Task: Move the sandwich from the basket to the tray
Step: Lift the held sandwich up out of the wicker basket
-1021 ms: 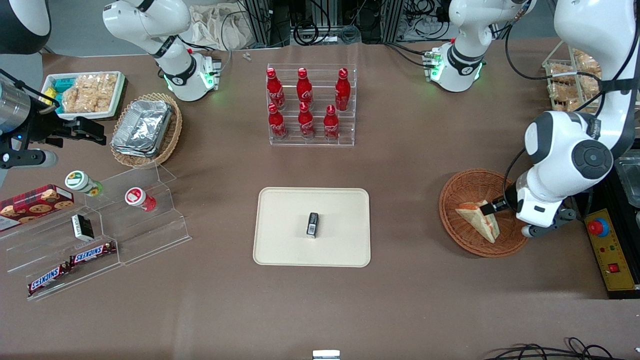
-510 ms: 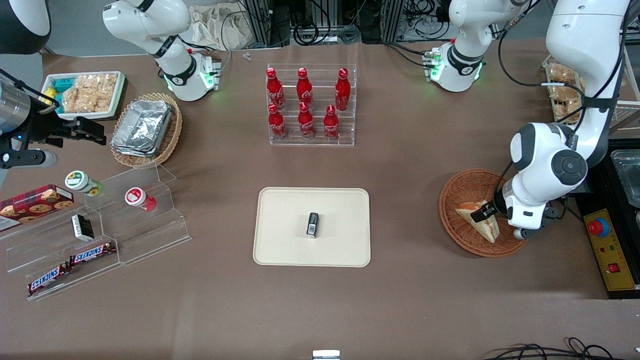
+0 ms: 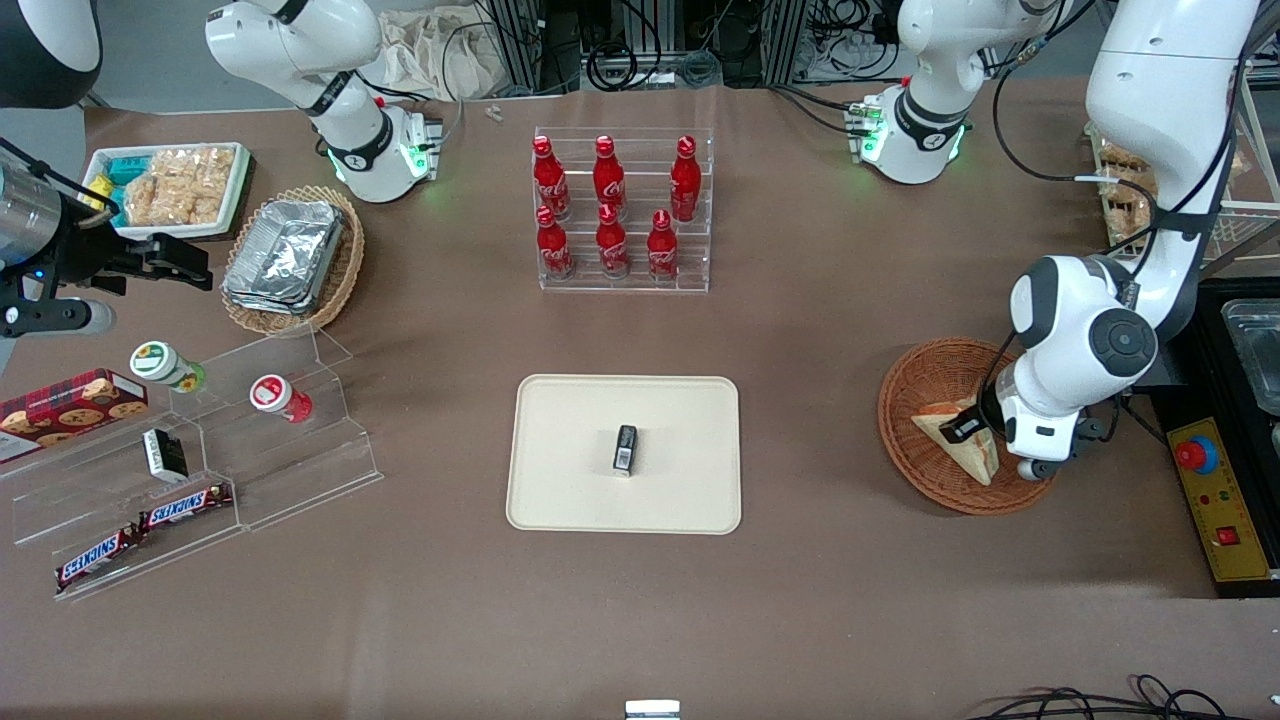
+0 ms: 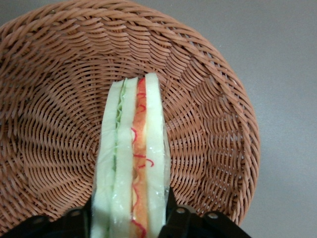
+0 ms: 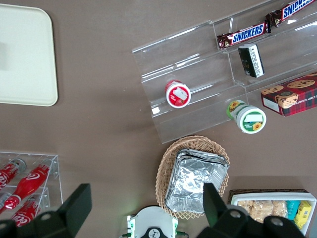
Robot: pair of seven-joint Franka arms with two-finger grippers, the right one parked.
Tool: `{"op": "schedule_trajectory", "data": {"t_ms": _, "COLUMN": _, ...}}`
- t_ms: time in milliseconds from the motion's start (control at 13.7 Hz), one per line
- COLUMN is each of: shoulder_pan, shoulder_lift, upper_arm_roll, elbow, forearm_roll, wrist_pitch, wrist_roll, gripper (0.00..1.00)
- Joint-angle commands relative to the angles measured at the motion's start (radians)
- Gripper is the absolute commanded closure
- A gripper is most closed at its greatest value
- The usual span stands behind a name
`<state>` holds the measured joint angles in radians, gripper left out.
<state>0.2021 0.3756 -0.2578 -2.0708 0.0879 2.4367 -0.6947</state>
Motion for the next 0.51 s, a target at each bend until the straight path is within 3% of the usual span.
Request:
{"op": "schedule_trajectory", "data": {"t_ms": 0, "shoulder_pan": 0.01, "shoulder_lift": -0.023, "upper_arm_roll": -0.008, "elbow": 0.007, "forearm_roll": 0.013, "wrist_pitch": -0.06, "wrist_roll": -0.011, "gripper": 0.8}}
{"op": "schedule_trajectory", "data": {"t_ms": 438, "shoulder_pan": -0.003, "shoulder_lift": -0.063, "upper_arm_roll": -0.049, "elbow": 0.26, "forearm_roll": -0.002, "wrist_pitch": -0.465, "wrist_roll": -0.002, "gripper": 0.83}}
